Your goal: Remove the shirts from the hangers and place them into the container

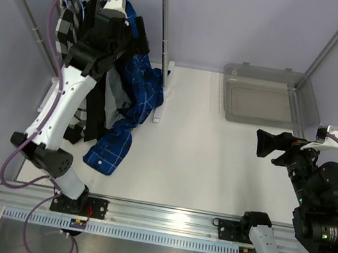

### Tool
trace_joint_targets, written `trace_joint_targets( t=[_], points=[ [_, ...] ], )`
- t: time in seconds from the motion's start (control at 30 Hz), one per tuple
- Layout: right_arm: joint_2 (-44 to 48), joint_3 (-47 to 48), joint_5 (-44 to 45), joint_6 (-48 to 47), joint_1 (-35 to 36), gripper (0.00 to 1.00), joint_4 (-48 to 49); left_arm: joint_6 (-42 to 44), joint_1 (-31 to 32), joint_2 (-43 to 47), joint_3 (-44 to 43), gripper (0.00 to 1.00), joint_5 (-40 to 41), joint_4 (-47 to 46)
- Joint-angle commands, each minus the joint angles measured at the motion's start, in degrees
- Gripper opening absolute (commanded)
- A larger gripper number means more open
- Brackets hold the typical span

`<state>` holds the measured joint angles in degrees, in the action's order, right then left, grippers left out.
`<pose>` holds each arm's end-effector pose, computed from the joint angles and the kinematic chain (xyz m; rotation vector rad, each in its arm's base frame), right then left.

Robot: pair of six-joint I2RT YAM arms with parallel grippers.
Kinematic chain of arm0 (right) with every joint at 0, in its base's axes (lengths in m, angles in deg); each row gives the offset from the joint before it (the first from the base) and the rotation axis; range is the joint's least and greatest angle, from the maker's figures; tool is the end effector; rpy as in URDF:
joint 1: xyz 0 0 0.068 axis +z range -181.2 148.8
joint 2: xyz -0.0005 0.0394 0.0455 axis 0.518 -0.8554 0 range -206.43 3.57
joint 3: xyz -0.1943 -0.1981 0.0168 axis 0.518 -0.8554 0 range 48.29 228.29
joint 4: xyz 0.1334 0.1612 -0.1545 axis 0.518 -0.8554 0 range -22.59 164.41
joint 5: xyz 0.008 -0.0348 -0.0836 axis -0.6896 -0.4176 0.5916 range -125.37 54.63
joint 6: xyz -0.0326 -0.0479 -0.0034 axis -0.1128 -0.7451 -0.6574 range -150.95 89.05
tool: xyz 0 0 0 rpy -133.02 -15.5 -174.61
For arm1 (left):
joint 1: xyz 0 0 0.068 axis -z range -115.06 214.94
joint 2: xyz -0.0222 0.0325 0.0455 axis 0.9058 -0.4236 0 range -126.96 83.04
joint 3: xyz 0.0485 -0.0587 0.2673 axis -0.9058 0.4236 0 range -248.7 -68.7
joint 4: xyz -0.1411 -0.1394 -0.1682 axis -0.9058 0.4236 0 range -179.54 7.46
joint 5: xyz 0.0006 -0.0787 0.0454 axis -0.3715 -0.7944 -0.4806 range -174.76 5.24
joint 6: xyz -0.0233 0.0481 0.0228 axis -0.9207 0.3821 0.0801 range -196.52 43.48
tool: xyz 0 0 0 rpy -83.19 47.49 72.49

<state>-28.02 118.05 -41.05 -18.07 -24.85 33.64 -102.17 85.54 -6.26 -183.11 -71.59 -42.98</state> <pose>0.0594 0.0108 0.4470 0.0158 1.6265 0.3389 0.3013 -0.1032 0.4986 -0.2381 1.9330 -0.3137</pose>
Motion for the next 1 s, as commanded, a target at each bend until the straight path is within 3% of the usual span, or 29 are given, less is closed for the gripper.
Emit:
trace_joint_targets(
  t=[0.0,0.33,0.6,0.73,0.97],
  points=[
    [0.22,-0.41,-0.48,0.3,0.51,1.0,-0.62,-2.3,0.23,-4.38,-5.99,0.92,6.15,-2.09],
    [0.66,-0.76,-0.48,-1.28,0.51,1.0,-0.71,-1.51,0.23,-9.14,-5.21,0.56,15.39,-2.09],
    [1.1,-1.29,-0.31,-1.99,0.42,0.99,-0.45,1.65,0.23,-10.55,-5.82,0.08,16.71,-2.09],
    [1.27,-1.46,-0.39,-2.25,0.51,1.0,-0.53,2.44,0.23,-10.72,-5.21,0.0,17.24,-2.01],
    [1.54,-1.03,-0.74,-2.42,0.51,1.0,-0.89,9.03,0.41,-6.86,-6.52,0.0,14.08,-2.18]
  ],
)
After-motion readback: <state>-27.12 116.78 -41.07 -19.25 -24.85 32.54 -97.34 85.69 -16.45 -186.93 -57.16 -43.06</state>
